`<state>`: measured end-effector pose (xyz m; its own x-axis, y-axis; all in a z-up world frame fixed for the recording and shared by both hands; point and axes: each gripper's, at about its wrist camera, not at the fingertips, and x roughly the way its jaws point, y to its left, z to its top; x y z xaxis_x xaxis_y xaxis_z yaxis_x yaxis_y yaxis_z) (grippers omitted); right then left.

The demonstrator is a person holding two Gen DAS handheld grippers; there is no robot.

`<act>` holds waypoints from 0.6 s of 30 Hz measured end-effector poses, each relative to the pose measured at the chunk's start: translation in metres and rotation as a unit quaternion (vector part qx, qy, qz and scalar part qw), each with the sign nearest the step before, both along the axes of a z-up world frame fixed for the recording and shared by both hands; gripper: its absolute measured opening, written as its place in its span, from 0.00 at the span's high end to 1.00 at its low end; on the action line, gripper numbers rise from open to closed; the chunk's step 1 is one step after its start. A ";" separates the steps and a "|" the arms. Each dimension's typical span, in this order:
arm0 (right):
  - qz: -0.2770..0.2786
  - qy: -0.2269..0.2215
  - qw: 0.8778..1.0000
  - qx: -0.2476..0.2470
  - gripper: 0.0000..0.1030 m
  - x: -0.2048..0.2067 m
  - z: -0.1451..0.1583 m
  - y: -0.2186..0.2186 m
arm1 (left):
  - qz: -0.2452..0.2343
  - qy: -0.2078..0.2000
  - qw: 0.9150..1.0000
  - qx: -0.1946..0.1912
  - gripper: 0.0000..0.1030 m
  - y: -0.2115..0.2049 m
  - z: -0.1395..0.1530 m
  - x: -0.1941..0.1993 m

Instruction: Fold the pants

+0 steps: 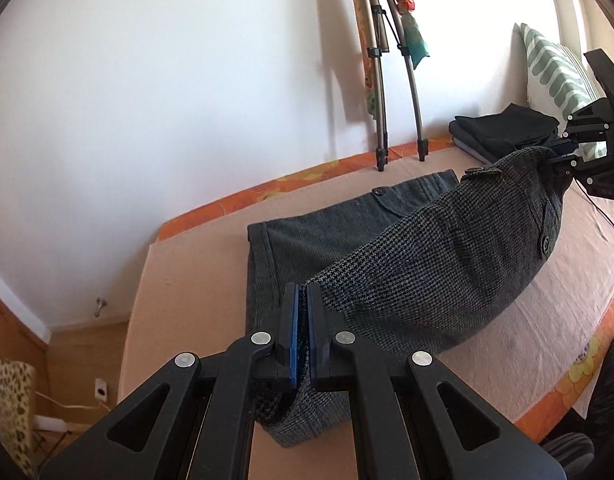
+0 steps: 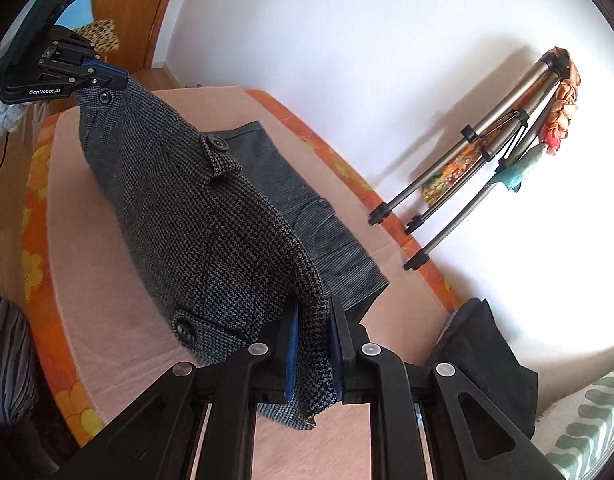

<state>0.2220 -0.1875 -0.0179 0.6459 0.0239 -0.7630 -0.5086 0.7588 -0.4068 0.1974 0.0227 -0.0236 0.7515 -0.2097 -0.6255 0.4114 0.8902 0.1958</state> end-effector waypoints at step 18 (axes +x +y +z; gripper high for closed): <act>-0.088 0.027 0.996 0.014 0.90 0.139 -0.055 -0.028 | 0.007 0.033 0.999 0.019 0.98 -0.052 -0.040 0.169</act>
